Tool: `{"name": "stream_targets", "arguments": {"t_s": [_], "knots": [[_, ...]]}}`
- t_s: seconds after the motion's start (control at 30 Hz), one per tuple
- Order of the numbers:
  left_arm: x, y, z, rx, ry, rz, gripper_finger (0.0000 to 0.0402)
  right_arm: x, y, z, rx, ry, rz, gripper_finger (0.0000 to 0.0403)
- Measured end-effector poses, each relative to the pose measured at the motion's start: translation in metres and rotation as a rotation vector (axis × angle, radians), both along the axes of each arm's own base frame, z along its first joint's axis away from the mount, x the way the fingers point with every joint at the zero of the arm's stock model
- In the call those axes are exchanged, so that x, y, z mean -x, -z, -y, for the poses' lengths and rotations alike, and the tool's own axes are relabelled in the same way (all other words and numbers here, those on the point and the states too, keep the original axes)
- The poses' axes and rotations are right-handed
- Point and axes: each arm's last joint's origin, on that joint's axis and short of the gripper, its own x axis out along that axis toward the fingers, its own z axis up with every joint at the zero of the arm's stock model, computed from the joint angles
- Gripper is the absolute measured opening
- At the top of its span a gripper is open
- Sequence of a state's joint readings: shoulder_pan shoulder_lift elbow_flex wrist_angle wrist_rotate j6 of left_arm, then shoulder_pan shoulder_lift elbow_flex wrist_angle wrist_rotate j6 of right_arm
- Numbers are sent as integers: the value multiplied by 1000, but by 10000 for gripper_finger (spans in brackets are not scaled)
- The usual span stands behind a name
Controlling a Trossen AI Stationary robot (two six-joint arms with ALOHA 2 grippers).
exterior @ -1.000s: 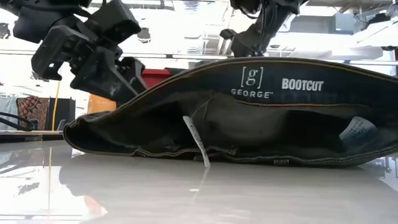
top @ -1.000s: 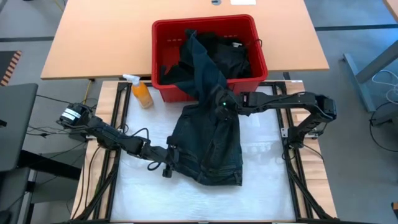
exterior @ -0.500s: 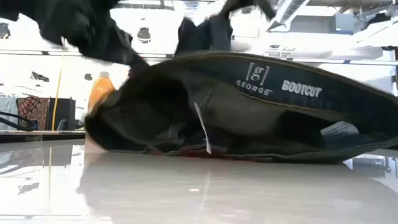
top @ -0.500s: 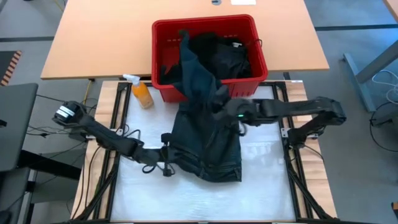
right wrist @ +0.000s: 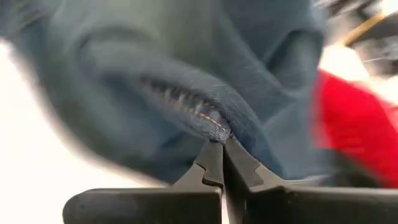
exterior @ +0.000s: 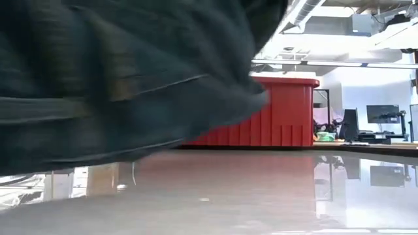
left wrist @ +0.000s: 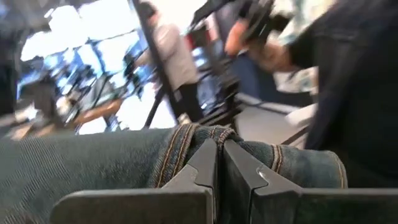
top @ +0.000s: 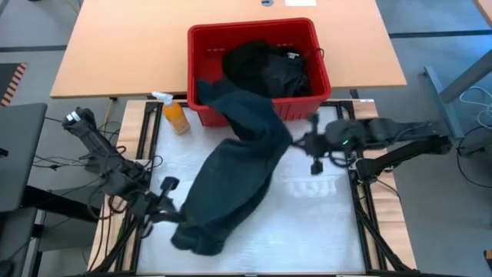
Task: Fold Laundry from Bin
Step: Remove the dark blue pants from the red bin
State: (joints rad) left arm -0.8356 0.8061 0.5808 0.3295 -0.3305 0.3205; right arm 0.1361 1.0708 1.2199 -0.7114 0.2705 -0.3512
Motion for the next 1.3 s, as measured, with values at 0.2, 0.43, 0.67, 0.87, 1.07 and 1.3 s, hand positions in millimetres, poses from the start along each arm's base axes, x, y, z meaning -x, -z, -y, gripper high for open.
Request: {"name": "stream_targets", "arguments": {"t_s": [0.2, 0.43, 0.67, 0.87, 1.07, 1.3], "knots": [[13, -7, 10, -76, 233, 140, 0, -33, 89, -24, -49, -205, -168, 22], [19, -10, 13, -108, 286, 214, 0, -68, 134, -47, -9, -273, -225, 42], [16, -10, 11, -100, 149, 178, 0, -82, 109, -42, 40, 59, -251, 53], [13, -4, 8, -107, 26, 101, 0, -70, 97, -17, -64, 209, -389, 76], [12, 0, 6, -90, -80, 35, 0, -51, 100, 31, -273, 248, -407, 103], [12, 9, 7, -77, -74, -75, 0, -57, 116, 84, -507, 413, 173, 121]]}}
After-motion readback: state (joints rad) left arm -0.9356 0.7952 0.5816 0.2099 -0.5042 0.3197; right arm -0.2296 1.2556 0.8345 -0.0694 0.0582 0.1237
